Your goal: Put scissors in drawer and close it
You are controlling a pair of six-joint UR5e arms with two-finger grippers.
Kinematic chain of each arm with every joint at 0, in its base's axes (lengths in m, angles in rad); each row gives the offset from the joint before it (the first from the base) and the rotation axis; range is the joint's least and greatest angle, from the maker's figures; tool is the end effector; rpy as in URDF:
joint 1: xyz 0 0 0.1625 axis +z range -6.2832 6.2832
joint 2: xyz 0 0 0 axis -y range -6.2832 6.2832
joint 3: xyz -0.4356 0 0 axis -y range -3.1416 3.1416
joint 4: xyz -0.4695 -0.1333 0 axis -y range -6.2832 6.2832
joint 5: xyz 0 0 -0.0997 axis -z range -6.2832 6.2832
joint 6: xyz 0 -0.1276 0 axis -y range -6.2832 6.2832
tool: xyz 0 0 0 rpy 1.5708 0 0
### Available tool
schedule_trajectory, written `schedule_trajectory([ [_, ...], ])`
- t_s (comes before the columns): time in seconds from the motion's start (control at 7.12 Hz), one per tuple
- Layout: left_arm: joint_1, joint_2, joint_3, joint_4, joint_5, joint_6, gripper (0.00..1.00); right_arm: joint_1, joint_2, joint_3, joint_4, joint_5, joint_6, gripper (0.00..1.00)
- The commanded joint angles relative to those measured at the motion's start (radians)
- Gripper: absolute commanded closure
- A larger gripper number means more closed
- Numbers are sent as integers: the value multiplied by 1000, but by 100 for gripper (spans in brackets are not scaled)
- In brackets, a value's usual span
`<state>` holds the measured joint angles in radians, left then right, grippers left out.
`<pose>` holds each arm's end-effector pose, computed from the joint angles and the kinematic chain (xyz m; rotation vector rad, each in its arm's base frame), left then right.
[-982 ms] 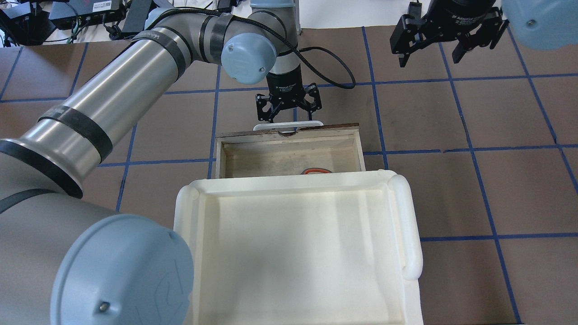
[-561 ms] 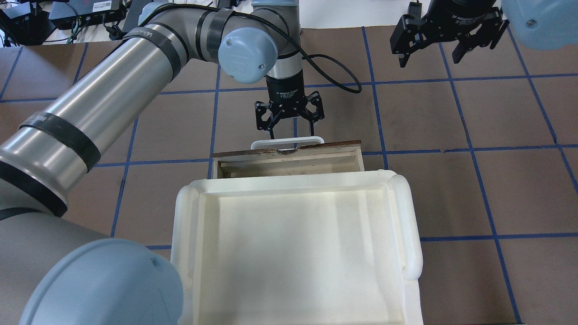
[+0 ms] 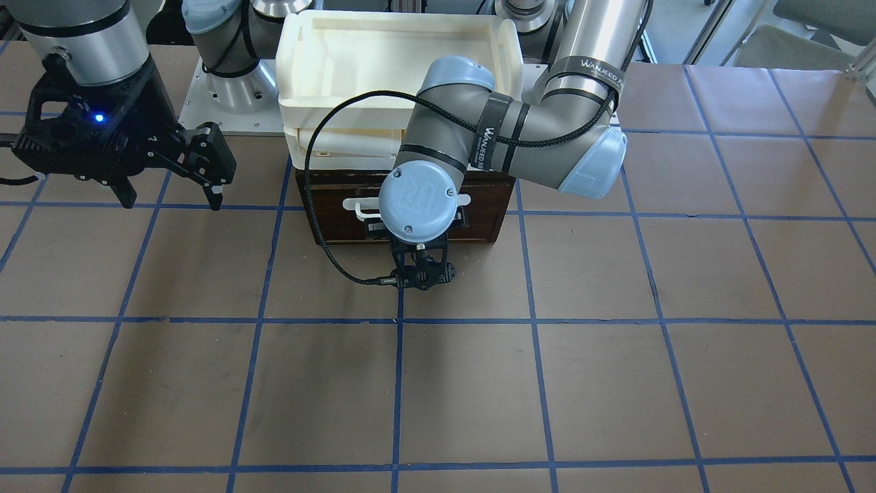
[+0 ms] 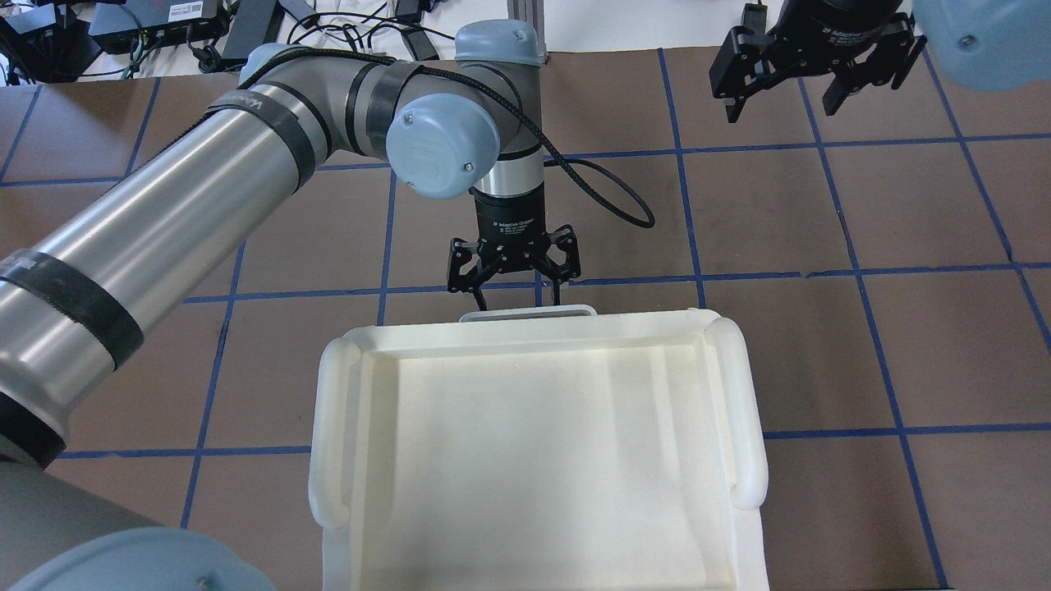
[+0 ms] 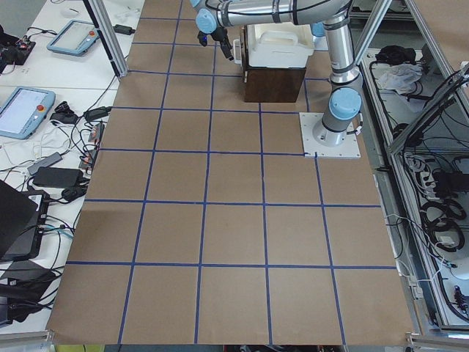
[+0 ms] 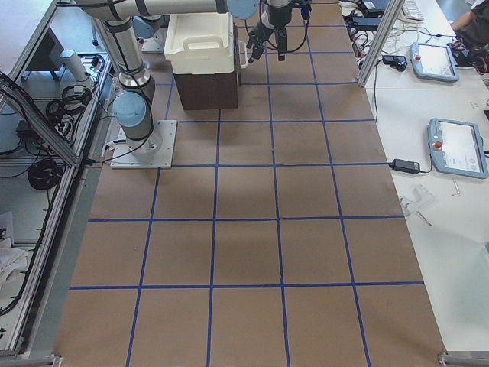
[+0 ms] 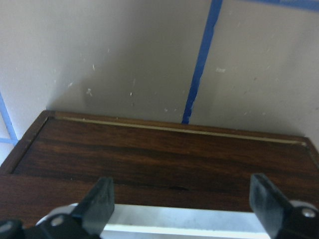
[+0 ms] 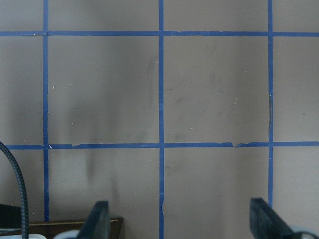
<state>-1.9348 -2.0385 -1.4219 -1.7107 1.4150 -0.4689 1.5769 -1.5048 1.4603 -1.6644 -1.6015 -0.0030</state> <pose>-0.3837 -0.5770 0.2470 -0.2124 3.0003 0.7370 0.1331 -0.6133 0.5054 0.0108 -3.1037 0.2147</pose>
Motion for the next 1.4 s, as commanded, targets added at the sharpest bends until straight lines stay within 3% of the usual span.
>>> schedule_trajectory([
  [0.0,-9,17,-17,-12,2,1,0,0,0,0,0,0,0,0],
  [0.14,3,15,-12,8,5,12,0,0,0,0,0,0,0,0],
  [0.56,7,14,-9,341,12,-63,0,2,-3,0,2,2,0,0],
  [0.84,13,67,-3,379,138,-57,0,18,-11,2,-6,9,15,0],
  [0.98,17,122,-3,375,137,-56,0,9,4,20,-20,9,-9,0],
  [1.26,30,199,-3,425,140,106,0,24,-14,46,41,127,38,0],
])
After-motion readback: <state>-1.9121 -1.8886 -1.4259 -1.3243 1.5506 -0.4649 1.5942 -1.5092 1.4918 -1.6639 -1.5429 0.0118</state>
